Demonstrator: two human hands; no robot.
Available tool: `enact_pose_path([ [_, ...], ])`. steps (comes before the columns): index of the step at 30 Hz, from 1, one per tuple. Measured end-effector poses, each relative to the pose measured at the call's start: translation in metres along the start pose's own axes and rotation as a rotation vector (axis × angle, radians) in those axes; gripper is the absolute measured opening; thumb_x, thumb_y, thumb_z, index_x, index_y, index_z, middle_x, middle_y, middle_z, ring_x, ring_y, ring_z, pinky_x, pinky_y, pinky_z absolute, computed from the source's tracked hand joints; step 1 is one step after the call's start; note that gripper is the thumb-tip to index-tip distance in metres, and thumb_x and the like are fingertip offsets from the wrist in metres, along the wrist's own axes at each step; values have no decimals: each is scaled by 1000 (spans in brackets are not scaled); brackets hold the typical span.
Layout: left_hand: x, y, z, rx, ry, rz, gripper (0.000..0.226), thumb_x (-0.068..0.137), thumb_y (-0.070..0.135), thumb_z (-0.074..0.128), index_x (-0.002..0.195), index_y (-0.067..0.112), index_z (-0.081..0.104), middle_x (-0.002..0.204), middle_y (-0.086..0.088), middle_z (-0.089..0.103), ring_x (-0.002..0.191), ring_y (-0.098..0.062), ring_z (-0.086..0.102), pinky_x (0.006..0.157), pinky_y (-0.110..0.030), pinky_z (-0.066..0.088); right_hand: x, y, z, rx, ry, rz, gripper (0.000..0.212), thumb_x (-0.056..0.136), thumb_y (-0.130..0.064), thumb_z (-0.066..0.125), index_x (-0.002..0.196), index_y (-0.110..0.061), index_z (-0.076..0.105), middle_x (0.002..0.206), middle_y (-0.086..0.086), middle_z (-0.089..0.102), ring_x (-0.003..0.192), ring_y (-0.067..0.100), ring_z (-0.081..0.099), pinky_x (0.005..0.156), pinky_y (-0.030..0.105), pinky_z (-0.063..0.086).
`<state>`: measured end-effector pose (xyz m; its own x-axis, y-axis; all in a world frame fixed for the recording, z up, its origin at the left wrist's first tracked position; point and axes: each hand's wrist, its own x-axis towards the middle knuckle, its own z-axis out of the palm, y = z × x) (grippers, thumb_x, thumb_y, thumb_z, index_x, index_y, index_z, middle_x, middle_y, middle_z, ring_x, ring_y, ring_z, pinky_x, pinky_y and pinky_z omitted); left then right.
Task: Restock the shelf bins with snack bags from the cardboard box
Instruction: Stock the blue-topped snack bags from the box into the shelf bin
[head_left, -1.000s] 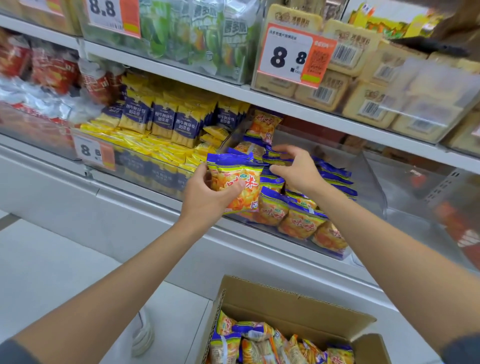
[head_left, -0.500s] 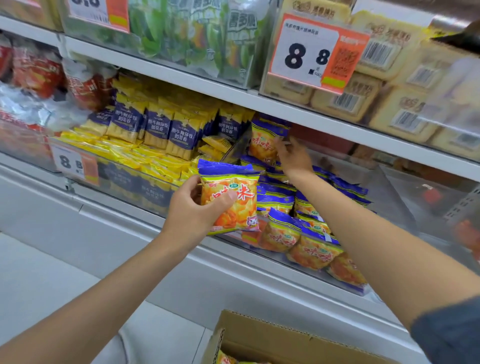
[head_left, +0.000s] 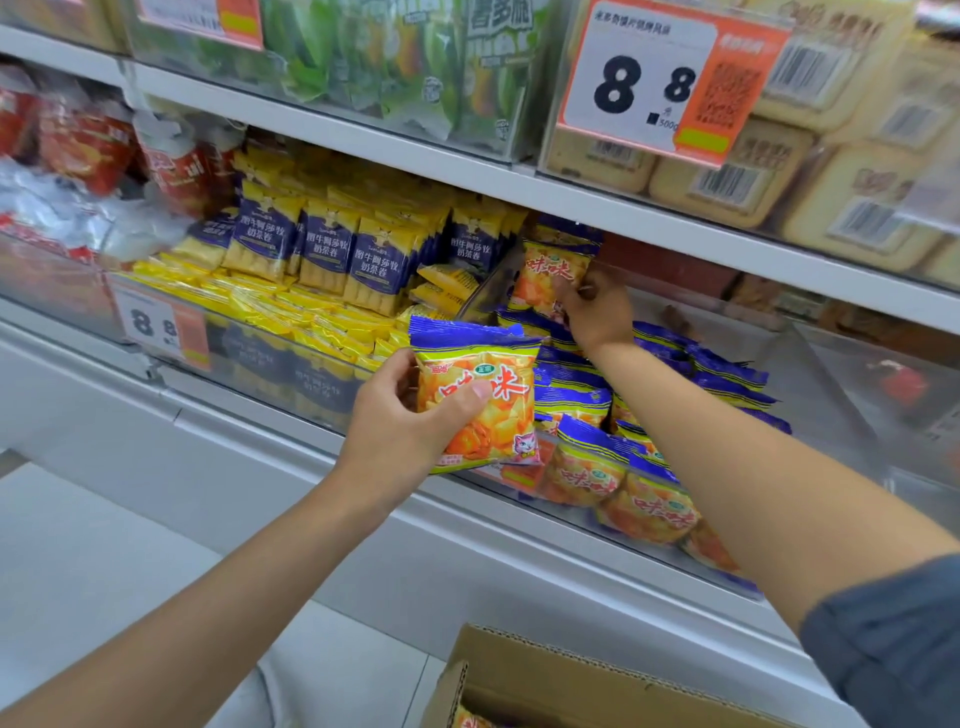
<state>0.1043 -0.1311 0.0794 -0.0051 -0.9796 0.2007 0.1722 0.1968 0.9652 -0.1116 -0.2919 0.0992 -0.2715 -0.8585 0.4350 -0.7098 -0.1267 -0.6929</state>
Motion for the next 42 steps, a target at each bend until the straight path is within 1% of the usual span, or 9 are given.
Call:
enact_pose_path([
  [5,2,-2,-1,19,3,0,35,63,39,73,95,28,62,83,20,72,79,0,70,58,-14,51,-3,-4,5,-3,13,43,29,94,-37,60,90,-8,58,91,9,64,83,22,58,66,23,33],
  [9,2,-1,-1,44,12,-8,39,64,41,78,97,27,62,85,15,73,80,0,70,59,-15,52,-6,-8,-3,9,-4,113,54,89,-43,64,130,-10,54,125,10,61,114,26,58,84,28,43],
  [14,-1,7,3,66,51,-38,18,82,26,74,95,24,62,92,8,70,73,1,69,57,-14,52,-51,-26,-38,176,-62,63,40,86,-35,67,121,-17,62,101,-5,63,94,13,60,78,29,47],
  [21,0,29,19,66,12,-59,22,86,31,71,105,23,64,96,6,71,82,-7,69,69,-21,55,-108,-51,-74,522,-651,133,96,66,-58,79,144,-16,43,130,-8,62,116,8,60,101,30,43],
  [24,11,36,28,109,-79,-101,25,85,33,72,107,23,65,104,1,72,91,-11,70,84,-31,57,-112,-57,-80,589,-788,156,76,71,-31,81,136,-9,49,122,5,67,109,20,65,93,32,50],
  [30,47,45,27,517,-131,110,50,92,46,59,136,23,51,122,12,59,109,-7,58,91,-22,46,-78,-44,-70,629,-477,279,76,49,-23,90,117,-5,61,105,11,74,100,27,70,98,45,51],
  [35,86,28,26,1125,-49,338,54,90,46,60,140,30,48,132,-1,58,126,-25,44,103,-44,38,-51,-32,-38,479,-397,282,60,65,-24,88,119,-12,64,100,-4,74,93,11,70,76,19,51],
  [38,106,20,32,1150,-134,303,58,88,44,64,141,34,45,138,-4,53,129,-28,43,106,-48,36,-49,-29,-22,394,-367,209,57,70,-29,86,119,-19,60,101,-8,70,87,0,65,62,8,48],
  [42,123,10,33,1056,-129,320,60,77,36,77,132,30,53,130,-8,54,117,-29,53,98,-48,46,-41,-20,-16,394,-406,199,64,63,-27,90,118,-19,59,107,-3,71,96,9,68,78,20,54],
])
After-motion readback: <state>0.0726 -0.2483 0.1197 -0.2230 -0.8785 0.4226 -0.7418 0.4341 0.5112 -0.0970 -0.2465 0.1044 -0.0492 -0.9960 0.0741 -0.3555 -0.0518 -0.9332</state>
